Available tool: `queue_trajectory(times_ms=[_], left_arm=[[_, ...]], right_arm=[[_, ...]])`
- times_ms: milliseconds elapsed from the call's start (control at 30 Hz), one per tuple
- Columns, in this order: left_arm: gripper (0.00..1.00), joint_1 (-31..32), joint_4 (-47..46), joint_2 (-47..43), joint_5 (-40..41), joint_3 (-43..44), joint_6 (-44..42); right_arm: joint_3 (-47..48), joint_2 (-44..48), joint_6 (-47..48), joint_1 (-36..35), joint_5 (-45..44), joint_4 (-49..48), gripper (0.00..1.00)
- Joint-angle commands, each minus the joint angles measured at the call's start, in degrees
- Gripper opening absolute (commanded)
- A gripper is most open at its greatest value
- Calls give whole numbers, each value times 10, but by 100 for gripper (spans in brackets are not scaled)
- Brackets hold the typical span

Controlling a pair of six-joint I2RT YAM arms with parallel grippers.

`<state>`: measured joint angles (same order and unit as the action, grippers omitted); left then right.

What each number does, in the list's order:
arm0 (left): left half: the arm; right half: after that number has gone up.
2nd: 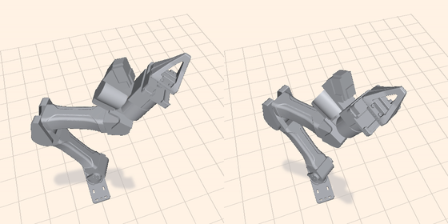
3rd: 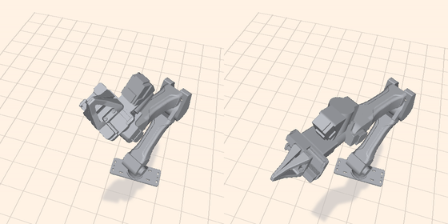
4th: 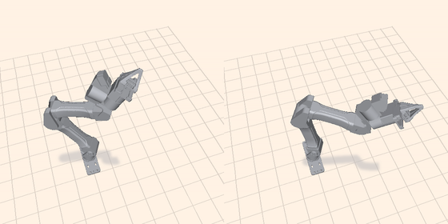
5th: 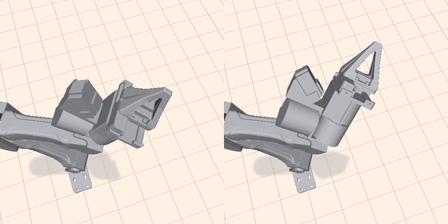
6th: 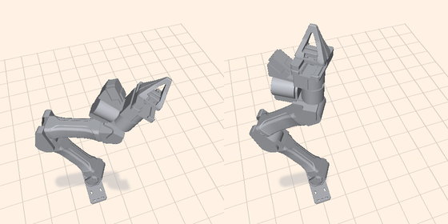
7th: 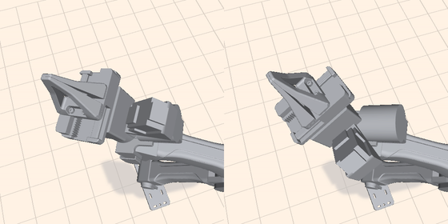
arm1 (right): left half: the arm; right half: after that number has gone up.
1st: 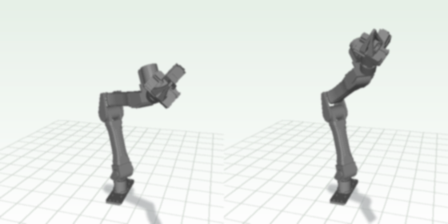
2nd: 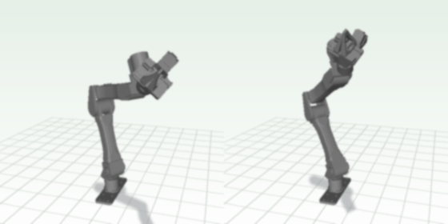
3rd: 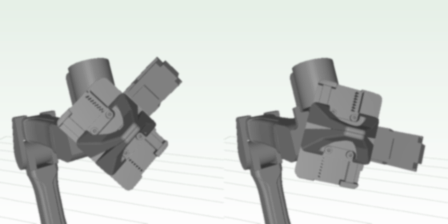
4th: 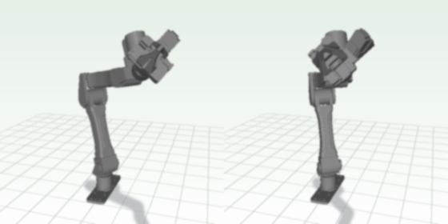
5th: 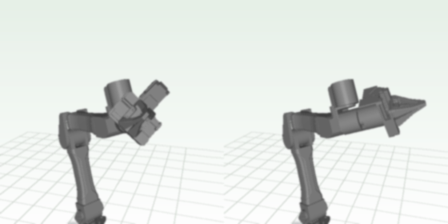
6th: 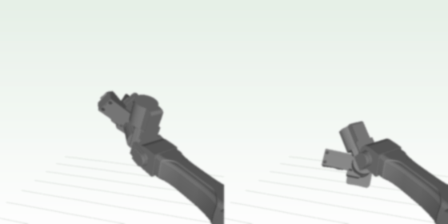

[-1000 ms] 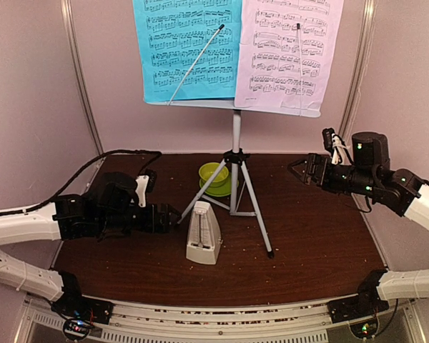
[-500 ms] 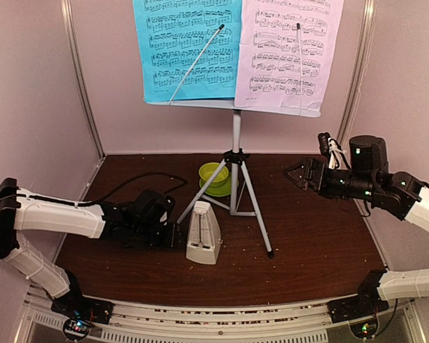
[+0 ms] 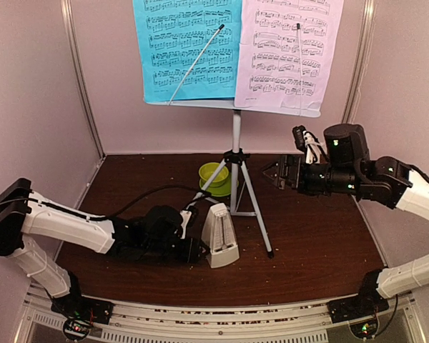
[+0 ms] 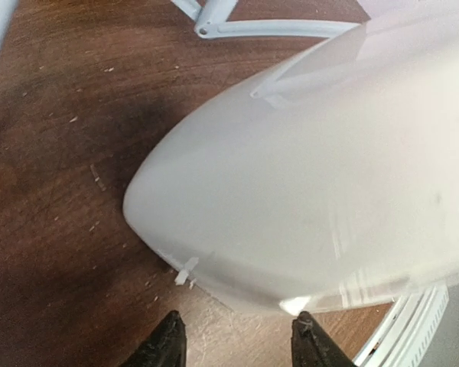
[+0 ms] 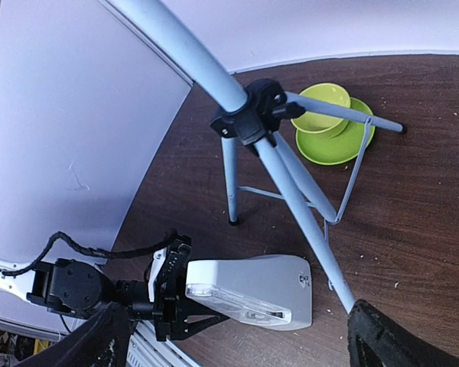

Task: Set up the instrument practice props

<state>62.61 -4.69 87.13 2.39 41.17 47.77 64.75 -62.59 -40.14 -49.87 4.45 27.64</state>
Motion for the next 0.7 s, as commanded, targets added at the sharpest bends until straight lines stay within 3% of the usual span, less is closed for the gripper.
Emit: queue_trajectory(times_ms=[0, 167, 367, 500, 667], left_arm=[[51, -1, -85, -87, 34, -80, 26], [52, -2, -55, -192, 96, -151, 17], [53, -2, -55, -202, 64, -173, -3], [53, -2, -104, -196, 54, -195, -19], [60, -2, -190, -192, 67, -227, -104]], right_arm=[[44, -50, -1, -52, -58, 10, 100], [102, -117, -5, -115, -116, 34, 100], [118, -178, -39, -153, -149, 32, 100], [147, -225, -59, -155, -146, 51, 100], [195, -289, -72, -161, -147, 90, 98]])
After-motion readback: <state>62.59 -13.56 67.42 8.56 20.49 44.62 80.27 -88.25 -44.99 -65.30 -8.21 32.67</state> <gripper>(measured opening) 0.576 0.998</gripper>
